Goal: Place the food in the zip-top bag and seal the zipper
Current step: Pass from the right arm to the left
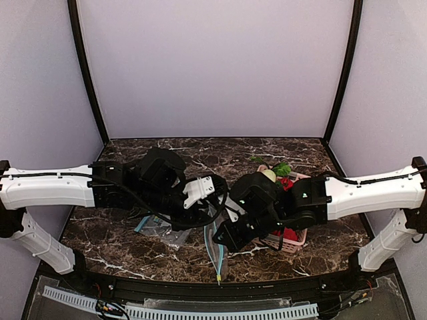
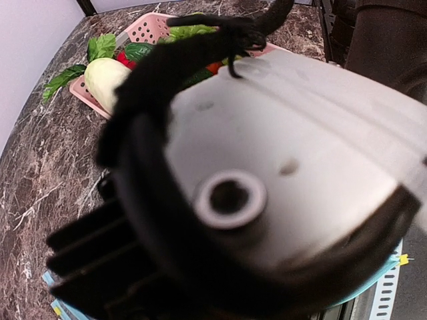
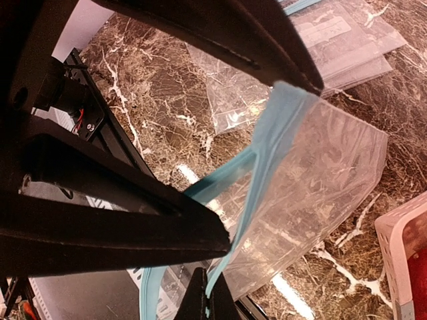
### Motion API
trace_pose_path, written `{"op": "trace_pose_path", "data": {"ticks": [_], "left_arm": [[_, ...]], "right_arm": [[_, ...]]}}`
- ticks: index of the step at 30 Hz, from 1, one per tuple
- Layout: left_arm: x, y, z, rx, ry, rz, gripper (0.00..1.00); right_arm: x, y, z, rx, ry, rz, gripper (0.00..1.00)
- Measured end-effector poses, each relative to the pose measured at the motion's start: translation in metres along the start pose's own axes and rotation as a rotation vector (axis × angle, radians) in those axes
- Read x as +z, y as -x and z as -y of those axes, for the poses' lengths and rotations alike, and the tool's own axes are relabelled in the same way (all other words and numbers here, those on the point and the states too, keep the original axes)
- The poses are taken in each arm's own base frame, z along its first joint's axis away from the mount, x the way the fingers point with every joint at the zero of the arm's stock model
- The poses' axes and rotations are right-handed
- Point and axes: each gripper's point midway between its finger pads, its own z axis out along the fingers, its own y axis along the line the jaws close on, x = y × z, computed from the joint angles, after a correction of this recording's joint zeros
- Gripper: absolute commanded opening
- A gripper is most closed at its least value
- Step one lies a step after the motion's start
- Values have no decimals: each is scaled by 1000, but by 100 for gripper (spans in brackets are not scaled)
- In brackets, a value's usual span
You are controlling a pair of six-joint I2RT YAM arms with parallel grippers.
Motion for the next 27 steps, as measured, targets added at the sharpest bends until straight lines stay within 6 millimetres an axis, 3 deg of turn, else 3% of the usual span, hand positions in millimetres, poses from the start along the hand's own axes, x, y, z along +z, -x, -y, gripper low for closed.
{"op": "trace_pose_path", "data": {"ticks": [13, 27], "left_arm": [[0, 0, 3, 61, -16, 3, 56], [-1, 3, 14, 62, -94, 23, 39]], "right_arm": [[2, -7, -9, -17, 87, -38, 0], [-12, -7, -9, -40, 142, -20, 0]]}}
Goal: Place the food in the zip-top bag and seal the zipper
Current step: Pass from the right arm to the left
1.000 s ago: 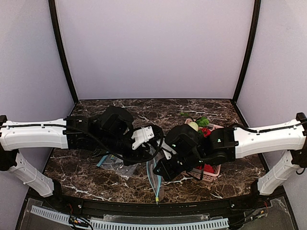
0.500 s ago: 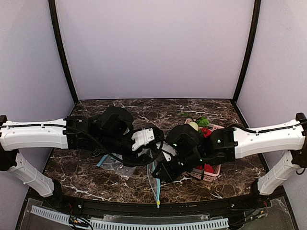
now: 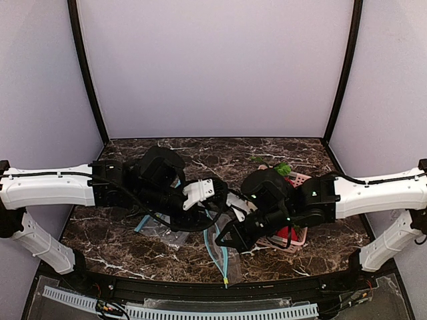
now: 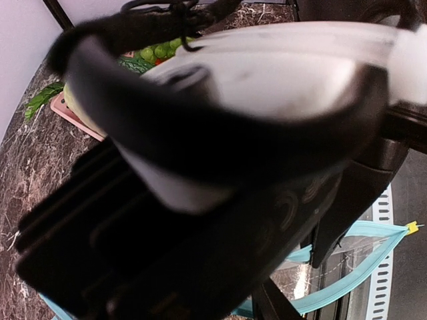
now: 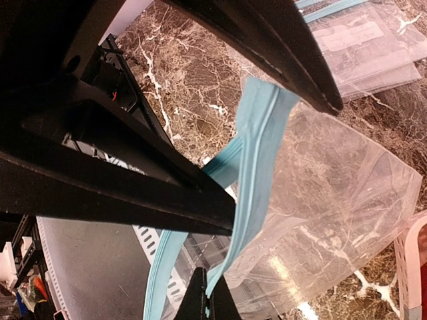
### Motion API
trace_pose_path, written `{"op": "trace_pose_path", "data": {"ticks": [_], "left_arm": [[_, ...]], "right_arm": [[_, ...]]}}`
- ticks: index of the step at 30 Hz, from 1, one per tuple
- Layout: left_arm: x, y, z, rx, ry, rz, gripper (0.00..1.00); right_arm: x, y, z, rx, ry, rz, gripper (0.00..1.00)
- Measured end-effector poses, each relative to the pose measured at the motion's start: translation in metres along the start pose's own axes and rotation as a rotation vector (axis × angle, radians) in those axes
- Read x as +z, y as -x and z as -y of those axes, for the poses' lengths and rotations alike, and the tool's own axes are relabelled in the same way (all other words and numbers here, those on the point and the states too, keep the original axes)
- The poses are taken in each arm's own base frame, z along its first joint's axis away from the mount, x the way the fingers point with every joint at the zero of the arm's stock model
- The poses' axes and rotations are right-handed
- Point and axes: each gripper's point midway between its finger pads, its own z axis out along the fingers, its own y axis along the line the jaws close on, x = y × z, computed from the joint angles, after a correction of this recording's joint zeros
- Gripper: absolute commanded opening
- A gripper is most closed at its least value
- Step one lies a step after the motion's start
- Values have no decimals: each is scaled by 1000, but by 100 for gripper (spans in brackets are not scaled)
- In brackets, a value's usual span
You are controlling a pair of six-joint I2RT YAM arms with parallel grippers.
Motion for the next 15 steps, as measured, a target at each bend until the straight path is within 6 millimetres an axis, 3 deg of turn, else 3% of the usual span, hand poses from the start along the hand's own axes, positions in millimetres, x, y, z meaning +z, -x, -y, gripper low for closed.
{"op": "trace_pose_path", "data": {"ticks": [6, 15], "left_arm": [[0, 0, 0, -2, 0, 0, 38], [0, -1, -4, -11, 13, -3, 15]], "right_arm": [[0, -2, 2, -3, -2, -1, 0], [-8, -1, 0, -8, 8, 19, 0]]}}
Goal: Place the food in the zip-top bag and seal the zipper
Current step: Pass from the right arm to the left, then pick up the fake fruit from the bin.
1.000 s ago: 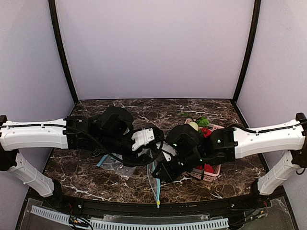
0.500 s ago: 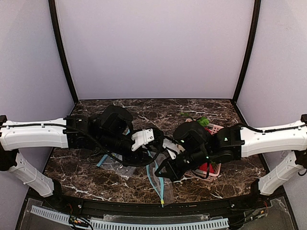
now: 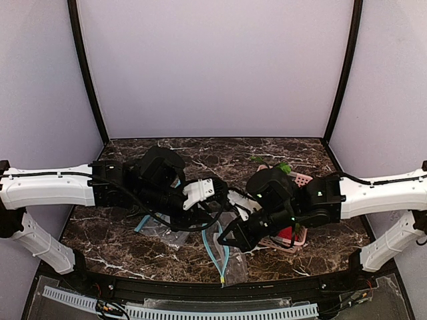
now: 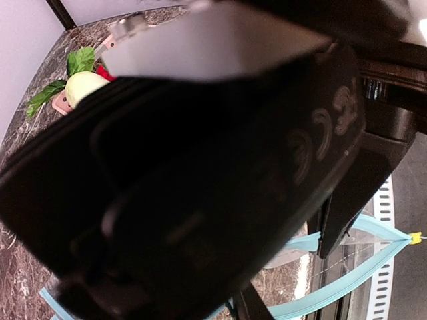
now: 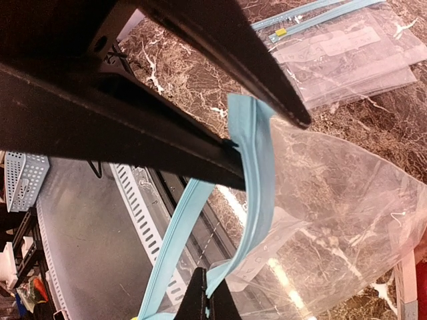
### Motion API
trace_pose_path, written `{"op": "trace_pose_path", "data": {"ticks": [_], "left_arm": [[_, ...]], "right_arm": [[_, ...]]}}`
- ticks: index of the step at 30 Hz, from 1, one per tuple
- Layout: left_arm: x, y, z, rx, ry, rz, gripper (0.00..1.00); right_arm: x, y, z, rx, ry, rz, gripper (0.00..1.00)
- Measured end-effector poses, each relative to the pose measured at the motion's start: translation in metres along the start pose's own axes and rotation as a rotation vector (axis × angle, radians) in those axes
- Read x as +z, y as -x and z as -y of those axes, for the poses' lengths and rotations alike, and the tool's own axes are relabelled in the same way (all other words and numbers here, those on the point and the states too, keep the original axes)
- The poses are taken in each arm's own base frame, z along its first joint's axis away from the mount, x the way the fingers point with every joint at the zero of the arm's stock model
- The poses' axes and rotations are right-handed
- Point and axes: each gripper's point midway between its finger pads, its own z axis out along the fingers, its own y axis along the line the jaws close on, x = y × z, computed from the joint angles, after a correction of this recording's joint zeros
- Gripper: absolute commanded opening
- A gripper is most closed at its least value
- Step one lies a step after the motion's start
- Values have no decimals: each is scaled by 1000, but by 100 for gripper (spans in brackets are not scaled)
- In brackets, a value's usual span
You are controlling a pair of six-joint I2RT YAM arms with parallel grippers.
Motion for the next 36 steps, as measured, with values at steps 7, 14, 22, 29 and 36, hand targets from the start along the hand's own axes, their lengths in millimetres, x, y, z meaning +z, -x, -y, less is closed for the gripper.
{"op": "trace_pose_path", "data": {"ticks": [7, 14, 22, 29, 36], "left_arm": [[0, 0, 0, -2, -1, -1, 4], [0, -5, -1, -13, 9, -22, 1], [-3, -26, -8, -97, 62, -116, 1], [-17, -33, -21, -211, 152, -182, 1], [-31, -36, -38, -296, 233, -213, 1]], "right_arm": [[-1, 0, 6, 2, -26, 15, 0], [-10, 9, 18, 32, -92, 71, 7], [-29, 21, 19, 45, -110, 145, 63], [-65, 36, 21, 81, -105, 264, 79], [-76, 11, 93, 236, -270, 265, 83]]}}
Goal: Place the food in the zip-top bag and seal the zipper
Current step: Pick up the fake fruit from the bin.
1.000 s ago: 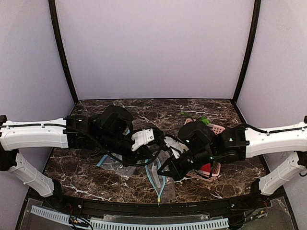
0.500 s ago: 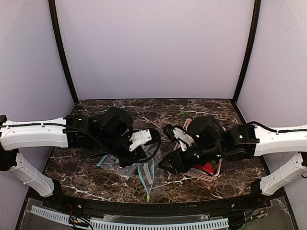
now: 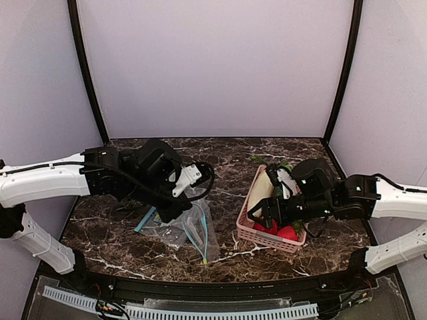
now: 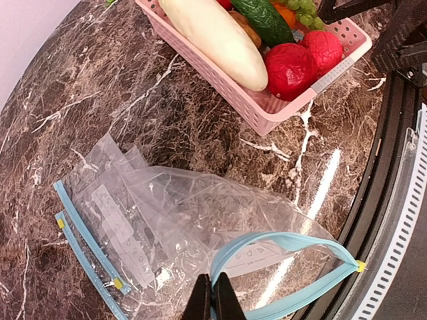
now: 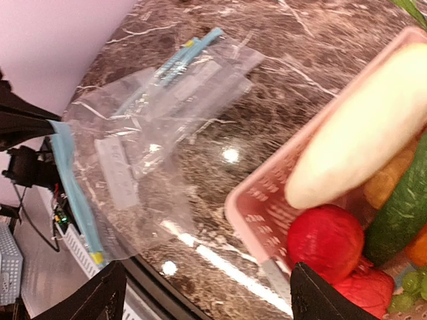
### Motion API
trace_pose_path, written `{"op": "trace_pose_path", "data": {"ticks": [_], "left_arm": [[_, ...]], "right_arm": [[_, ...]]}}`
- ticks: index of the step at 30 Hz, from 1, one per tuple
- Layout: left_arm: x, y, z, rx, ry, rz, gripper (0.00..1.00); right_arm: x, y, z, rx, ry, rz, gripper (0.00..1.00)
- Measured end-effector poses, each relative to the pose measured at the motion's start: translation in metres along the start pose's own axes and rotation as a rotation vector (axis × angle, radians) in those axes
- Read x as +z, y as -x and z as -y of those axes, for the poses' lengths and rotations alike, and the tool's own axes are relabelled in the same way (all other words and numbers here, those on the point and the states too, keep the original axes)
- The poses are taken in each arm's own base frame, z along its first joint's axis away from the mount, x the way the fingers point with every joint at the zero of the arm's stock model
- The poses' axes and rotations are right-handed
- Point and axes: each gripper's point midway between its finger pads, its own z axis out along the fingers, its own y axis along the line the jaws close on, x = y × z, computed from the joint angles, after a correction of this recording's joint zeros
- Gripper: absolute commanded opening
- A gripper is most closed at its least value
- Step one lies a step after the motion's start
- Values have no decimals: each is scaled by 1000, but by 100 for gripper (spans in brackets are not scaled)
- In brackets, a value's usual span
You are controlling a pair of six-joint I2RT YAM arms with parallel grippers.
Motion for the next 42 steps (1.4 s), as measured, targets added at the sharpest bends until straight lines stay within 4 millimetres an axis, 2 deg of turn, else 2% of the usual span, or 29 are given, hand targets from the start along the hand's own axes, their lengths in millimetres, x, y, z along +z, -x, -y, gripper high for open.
{"op": "trace_pose_path", "data": {"ticks": [3, 7, 11, 15, 22, 27, 34, 42], "left_arm": [[3, -1, -13, -45, 13, -6, 1], [16, 0, -33, -105, 17, -13, 1], [38, 0, -44, -135, 0, -29, 1], [51, 3, -45, -126, -33, -5, 1], [53, -5, -46, -120, -63, 46, 1], [50, 0, -44, -118, -77, 73, 1], [50, 1, -41, -117, -91, 79, 1], [50, 1, -41, -117, -95, 80, 1]], "right_arm": [[3, -12, 36, 53, -88, -28, 83], [6, -25, 65, 100, -161, -59, 84], [5, -35, 79, 122, -210, -92, 84], [3, -45, 91, 137, -268, -128, 82], [7, -50, 99, 158, -295, -161, 84], [24, -52, 104, 169, -303, -189, 87], [52, -51, 110, 157, -334, -238, 85], [56, -49, 113, 152, -356, -230, 85]]}}
